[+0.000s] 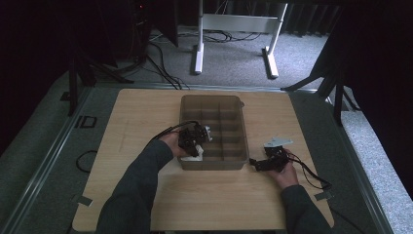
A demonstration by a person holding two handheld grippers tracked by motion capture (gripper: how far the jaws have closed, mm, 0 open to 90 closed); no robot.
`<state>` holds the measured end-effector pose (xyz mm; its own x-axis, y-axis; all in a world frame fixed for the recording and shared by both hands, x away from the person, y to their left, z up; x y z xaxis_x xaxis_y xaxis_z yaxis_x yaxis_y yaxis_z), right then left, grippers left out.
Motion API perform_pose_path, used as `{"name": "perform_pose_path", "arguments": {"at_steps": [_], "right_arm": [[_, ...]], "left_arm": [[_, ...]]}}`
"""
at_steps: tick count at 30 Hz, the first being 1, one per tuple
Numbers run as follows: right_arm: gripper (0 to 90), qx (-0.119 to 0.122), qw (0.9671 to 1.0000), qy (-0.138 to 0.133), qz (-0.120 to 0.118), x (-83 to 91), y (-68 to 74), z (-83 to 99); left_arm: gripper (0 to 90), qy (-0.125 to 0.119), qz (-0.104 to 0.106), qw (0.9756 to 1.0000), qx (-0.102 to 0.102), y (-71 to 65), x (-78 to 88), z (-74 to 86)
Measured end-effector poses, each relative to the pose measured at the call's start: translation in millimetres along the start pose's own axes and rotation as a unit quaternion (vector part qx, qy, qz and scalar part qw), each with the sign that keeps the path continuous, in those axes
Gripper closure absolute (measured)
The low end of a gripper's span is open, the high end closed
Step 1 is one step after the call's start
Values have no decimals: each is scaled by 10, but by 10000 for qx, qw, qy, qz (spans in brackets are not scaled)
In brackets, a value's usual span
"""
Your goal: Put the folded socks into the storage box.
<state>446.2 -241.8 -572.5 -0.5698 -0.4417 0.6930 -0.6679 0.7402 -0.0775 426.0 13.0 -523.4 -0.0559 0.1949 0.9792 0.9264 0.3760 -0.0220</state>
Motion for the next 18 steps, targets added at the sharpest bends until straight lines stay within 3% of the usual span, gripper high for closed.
{"name": "perform_pose_path", "arguments": {"at_steps": [2,18], "right_arm": [[103,-2,10000,1,1,0,0,0],[103,3,10000,-1,2,0,-1,0]], "left_arm": [[900,109,-1,9999,-52,-11,-56,14],[900,206,-39,9998,-16,-24,-152,8]]}}
Point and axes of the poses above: each handheld gripper's, and its own axes: x roughly backward along the jaws, z roughly out of its underside, y roughly to its left, the point moved 10 cm from there along -x, roughly forward along the jaws, and after that the axes turned 5 degrees about x, right-handed, at the moved point
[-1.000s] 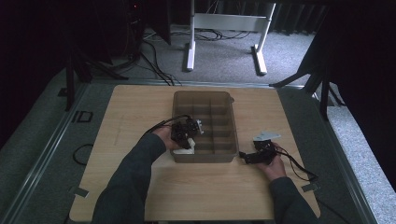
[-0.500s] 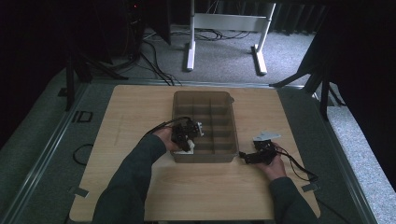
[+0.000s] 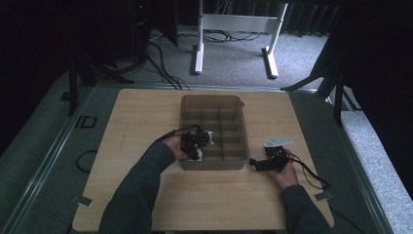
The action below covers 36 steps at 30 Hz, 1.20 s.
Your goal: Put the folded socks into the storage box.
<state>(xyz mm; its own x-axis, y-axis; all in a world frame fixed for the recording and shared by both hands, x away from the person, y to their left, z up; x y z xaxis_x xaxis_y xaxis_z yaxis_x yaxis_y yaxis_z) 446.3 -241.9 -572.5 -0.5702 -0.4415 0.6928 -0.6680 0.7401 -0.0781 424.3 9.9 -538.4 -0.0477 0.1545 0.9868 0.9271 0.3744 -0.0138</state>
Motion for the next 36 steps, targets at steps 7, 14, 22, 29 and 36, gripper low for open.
{"name": "perform_pose_path", "arguments": {"at_steps": [7,14,22,29,36], "right_arm": [[103,3,10000,-1,1,0,0,0],[103,-6,10000,-2,3,0,0,-1],[103,-5,10000,-3,2,0,1,-1],[103,2,10000,0,1,0,0,0],[103,1,10000,0,-1,0,0,0]], "left_arm": [[900,60,-45,10000,25,-4,-9,-3],[900,198,-108,9997,29,-6,-36,-12],[900,263,-71,9996,99,-4,-68,-15],[900,276,-48,9995,154,-1,-74,-15],[880,264,-87,9995,125,-5,-32,-11]]}}
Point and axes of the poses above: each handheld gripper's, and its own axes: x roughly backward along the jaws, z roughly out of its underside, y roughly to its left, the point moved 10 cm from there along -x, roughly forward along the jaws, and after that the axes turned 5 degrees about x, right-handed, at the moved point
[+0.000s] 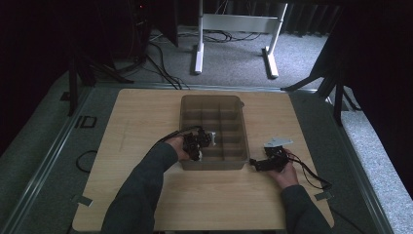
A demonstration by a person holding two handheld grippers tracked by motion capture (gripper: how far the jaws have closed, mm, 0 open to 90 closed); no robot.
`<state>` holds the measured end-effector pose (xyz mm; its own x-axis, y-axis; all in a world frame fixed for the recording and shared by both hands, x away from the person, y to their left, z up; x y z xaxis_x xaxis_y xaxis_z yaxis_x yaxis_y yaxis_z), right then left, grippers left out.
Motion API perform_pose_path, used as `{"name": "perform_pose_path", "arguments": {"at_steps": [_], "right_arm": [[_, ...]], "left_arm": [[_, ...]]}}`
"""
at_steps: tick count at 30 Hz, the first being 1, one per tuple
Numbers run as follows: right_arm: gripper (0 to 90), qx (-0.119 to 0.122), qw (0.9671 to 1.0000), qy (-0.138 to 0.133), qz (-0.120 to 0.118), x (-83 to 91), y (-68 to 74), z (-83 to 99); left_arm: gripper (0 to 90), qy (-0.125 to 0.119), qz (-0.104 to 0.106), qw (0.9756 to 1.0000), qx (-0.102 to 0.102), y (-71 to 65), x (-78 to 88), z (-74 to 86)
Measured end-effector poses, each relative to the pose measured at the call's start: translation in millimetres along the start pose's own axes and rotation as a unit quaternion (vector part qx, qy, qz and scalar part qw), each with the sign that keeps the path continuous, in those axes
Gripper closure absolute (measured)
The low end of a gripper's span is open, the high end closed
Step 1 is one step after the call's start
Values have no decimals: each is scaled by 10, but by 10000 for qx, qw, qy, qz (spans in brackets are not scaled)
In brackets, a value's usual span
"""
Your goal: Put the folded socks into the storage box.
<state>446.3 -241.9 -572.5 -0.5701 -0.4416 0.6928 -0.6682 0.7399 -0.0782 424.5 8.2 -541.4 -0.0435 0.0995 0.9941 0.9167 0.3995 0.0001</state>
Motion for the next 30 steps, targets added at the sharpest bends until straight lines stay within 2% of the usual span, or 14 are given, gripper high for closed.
{"name": "perform_pose_path", "arguments": {"at_steps": [5,13,19,23,25,27,28,29,30], "right_arm": [[103,1,10000,0,-1,0,0,0],[103,-3,10000,2,-1,0,1,0],[103,1,10000,-2,0,0,0,-1],[103,7,10000,-2,1,0,-1,-1],[103,5,10000,-2,-1,0,-1,-1],[103,8,10000,-2,0,0,-1,-1],[103,5,10000,-1,-1,0,-1,-1],[103,5,10000,-1,-1,0,-1,-1],[103,9,10000,-1,0,0,-1,0]], "left_arm": [[809,-178,110,9998,53,-11,105,33],[717,-436,127,9989,143,-6,273,69],[672,-839,127,9960,291,5,439,102],[638,-1178,42,9922,415,38,538,133],[630,-1426,68,9882,558,67,578,161],[612,-1458,36,9873,627,82,581,184],[610,-1546,-2,9854,713,101,590,208],[607,-1717,24,9815,847,127,613,239],[605,-1717,24,9815,847,127,613,239]]}}
Point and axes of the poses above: each handheld gripper's, and its own axes: x roughly backward along the jaws, z roughly out of its underside, y roughly to its left, the point moved 10 cm from there along -x, roughly forward along the jaws, and after that the axes turned 5 degrees about x, right-handed, at the moved point
